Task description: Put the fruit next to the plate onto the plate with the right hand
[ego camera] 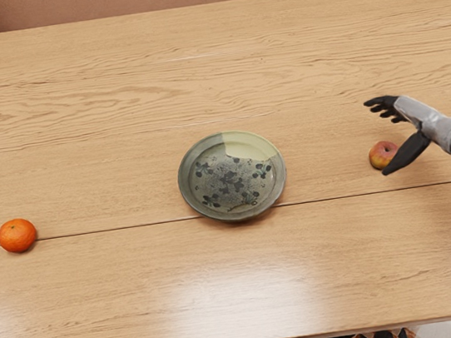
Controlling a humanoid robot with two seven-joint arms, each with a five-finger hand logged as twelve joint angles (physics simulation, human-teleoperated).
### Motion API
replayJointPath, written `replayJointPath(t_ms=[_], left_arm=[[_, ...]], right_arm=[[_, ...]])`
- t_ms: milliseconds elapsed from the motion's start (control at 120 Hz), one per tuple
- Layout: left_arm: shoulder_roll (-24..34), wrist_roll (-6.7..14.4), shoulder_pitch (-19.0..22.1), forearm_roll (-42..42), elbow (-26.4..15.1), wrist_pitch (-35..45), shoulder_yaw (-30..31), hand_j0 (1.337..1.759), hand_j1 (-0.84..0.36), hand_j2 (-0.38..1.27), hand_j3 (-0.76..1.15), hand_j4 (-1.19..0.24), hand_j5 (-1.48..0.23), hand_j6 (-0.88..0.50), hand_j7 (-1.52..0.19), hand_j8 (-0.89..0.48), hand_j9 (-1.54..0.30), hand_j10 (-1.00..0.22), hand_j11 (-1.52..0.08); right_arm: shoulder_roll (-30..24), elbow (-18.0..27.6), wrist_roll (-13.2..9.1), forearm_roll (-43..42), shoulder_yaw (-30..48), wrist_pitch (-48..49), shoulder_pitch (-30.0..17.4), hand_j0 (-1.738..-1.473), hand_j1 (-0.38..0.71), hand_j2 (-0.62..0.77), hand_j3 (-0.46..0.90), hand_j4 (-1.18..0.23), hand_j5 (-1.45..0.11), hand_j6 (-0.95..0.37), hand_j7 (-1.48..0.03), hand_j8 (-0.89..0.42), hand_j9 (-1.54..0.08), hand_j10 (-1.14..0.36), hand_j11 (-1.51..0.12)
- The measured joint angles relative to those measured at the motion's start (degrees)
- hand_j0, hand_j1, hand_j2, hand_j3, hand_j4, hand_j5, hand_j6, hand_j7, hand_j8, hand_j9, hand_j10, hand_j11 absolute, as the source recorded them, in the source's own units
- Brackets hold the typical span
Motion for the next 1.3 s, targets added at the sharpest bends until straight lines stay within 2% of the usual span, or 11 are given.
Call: replayJointPath(t_ms=[375,767,1083,1300], left_arm=[[0.0,0.0,0.0,0.0,0.0,-0.01,-0.01,1.658,0.35,0.0,0.0,0.0,0.0,0.0,0.0,0.0,0.0,0.0,0.0],[0.0,0.0,0.0,0.0,0.0,-0.01,0.0,1.658,0.35,0.0,0.0,0.0,0.0,0.0,0.0,0.0,0.0,0.0,0.0],[0.0,0.0,0.0,0.0,0.0,-0.01,0.0,1.658,0.35,0.0,0.0,0.0,0.0,0.0,0.0,0.0,0.0,0.0,0.0],[0.0,0.0,0.0,0.0,0.0,-0.01,-0.01,1.658,0.35,0.0,0.0,0.0,0.0,0.0,0.0,0.0,0.0,0.0,0.0]], right_arm=[[1.23,-0.41,0.08,0.0,0.05,-5.53,-2.74,-1.658,-0.01,-0.05,0.0,-0.29,-0.37,-0.29,-0.37,-0.29,-0.37,-0.28,-0.37],[3.28,-0.31,0.08,0.0,0.0,-6.41,-3.31,-1.658,0.13,-0.07,0.0,-0.4,-0.52,-0.4,-0.52,-0.4,-0.52,-0.4,-0.52],[2.39,-0.43,0.07,0.01,0.07,-6.41,-3.92,-1.658,0.17,-0.08,0.0,-0.44,-0.57,-0.44,-0.57,-0.44,-0.58,-0.44,-0.58],[1.82,-0.32,-0.11,-0.04,0.03,-6.29,-4.05,-1.657,0.23,-0.02,0.0,-0.5,-0.66,-0.51,-0.66,-0.45,-0.67,-0.5,-0.67]])
